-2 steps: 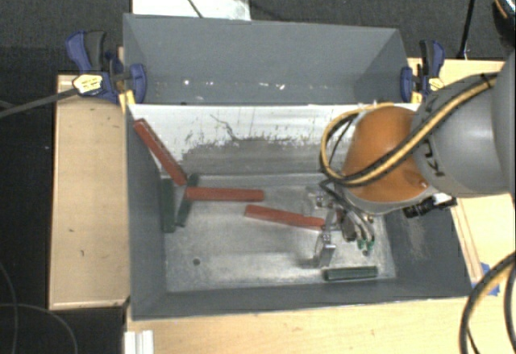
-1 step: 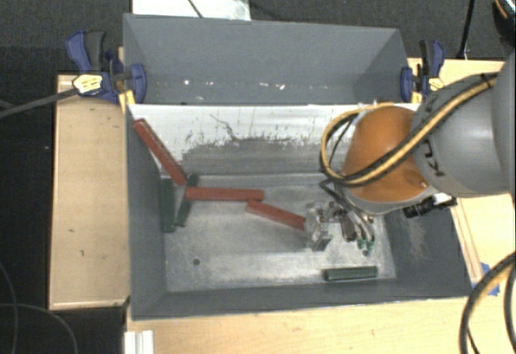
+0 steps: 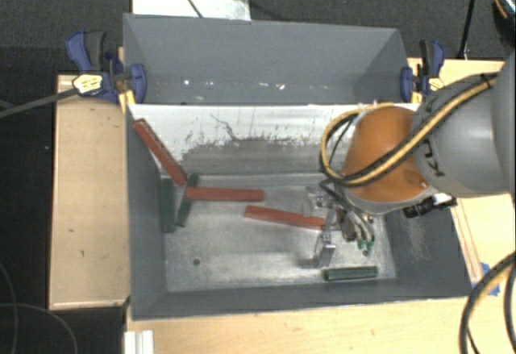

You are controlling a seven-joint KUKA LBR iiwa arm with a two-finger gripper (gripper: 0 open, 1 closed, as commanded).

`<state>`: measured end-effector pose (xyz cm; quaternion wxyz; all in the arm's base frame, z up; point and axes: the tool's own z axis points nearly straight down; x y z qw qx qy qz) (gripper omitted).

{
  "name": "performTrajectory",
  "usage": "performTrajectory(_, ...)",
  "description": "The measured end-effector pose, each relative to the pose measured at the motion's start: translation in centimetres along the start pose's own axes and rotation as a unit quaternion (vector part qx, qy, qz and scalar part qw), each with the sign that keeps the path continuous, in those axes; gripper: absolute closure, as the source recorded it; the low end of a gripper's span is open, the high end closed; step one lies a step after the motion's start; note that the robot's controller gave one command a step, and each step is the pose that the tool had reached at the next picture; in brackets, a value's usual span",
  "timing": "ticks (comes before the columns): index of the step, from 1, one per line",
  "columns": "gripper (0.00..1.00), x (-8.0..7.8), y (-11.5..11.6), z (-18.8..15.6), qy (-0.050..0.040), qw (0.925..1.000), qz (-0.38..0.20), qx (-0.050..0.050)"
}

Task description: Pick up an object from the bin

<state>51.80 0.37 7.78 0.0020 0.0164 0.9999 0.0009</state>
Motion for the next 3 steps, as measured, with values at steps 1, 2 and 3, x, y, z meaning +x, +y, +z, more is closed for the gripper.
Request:
performTrajectory(1, 0.00, -2.1, 1.1, 0.8, -0.0006, 0.9973, 0.074, 0.000)
performTrajectory(2, 1.00, -2.1, 1.1, 0.8, 0.0000, 0.9973, 0.073, 0.000)
performTrajectory(3, 1.00, -2.6, 3.5, -12.4, -0.0031, 0.9985, 0.055, 0.000)
